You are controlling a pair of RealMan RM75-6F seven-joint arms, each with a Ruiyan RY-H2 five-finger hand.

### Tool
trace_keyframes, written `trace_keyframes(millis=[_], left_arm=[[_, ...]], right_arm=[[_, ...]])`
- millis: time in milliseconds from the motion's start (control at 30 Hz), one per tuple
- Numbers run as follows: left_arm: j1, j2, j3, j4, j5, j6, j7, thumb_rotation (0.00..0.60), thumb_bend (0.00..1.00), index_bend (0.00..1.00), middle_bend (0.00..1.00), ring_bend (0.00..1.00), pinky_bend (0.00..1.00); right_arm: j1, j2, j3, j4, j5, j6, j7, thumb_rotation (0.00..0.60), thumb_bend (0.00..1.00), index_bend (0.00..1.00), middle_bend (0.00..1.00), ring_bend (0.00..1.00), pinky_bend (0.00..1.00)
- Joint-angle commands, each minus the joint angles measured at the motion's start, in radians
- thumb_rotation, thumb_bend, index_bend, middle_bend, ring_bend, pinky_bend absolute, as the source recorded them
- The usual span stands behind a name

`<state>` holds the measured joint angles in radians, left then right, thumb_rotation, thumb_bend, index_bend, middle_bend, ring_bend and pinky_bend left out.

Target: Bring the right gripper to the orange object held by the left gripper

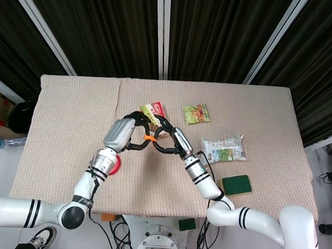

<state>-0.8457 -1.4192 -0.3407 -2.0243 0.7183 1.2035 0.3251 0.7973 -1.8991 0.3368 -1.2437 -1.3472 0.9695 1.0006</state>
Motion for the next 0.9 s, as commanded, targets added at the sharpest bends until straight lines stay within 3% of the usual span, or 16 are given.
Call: trace_keyframes(millis=[33,900], left_arm=[[0.000,0.001,-0.001,-0.001,0.000,-0.001,-0.001,0.600,0.31,0.57,0.28,0.15,0.20],[0.023,0.068,-0.018,-0.035,-0.008,0.003,-0.025,0.600,0.31,0.58,0.28,0.15,0.20]], right_arm=[[-0.001,0.001,0.002,0.000,0.000,0.002,-0.004,0.600,0.35,0.60,0.05,0.00,0.00],[-0.061,0.032,-0.026,-0.004,-0.008,0.035,0.013,0.600,0.36,0.62,0.05,0.00,0.00]])
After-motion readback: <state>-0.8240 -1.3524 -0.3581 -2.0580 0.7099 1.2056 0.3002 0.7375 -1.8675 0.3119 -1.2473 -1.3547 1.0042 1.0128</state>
